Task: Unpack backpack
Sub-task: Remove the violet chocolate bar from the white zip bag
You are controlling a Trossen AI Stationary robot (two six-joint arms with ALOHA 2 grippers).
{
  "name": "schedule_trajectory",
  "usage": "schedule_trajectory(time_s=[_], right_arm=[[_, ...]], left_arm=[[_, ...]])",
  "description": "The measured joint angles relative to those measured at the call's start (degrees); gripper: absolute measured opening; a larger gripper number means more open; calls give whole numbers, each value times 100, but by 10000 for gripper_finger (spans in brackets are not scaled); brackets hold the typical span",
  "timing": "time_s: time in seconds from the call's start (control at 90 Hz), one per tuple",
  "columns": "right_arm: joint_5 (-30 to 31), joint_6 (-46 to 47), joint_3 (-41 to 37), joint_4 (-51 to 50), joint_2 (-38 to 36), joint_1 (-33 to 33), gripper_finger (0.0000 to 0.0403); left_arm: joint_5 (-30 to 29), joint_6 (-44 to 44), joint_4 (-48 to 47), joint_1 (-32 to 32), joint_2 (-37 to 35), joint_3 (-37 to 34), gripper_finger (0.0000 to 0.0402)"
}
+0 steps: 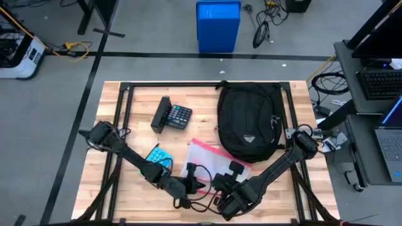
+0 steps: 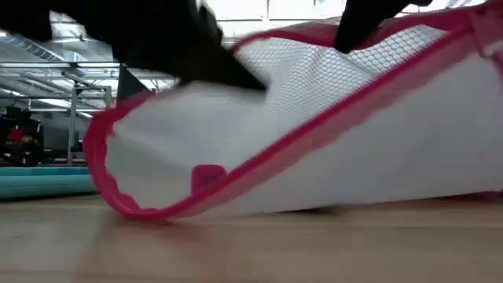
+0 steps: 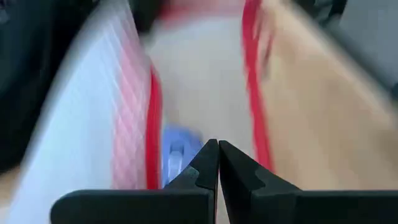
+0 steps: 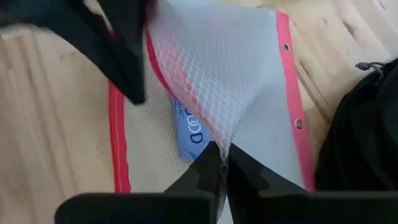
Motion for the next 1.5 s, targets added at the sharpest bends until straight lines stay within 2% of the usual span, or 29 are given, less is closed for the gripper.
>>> schedule_trajectory(time_s=[0.122, 0.211, 0.333, 0.5, 0.633, 0.767, 1.122, 1.333, 1.5], right_arm=[[0, -5, 0, -4, 0, -2, 0], [-8, -22, 0, -4, 0, 0, 0], [-10, -12, 0, -4, 2, 0, 0], [-9, -6, 0, 22, 2, 0, 0], [-14, -47, 0, 26, 2, 7, 0], [-52, -88, 0, 36, 4, 6, 0], [-59, -226, 0, 173, 9, 33, 0], [-83, -324, 0, 184, 9, 39, 0], [-222, -349, 0, 205, 9, 60, 0]], left_arm=[[-10, 242, -96, 96, 142, -4, 0], [-224, 363, -183, 134, 156, -2, 0], [-71, 397, -312, 264, 156, -2, 9], [153, 514, -144, 471, 158, 57, 72], [552, 866, -201, 582, 158, 192, 130], [924, 1059, -375, 748, 158, 219, 160], [1600, 1135, -403, 1205, 647, 317, 147], [1639, 1118, -379, 1317, 937, 649, 145], [1390, 1190, -212, 1317, 996, 819, 145]])
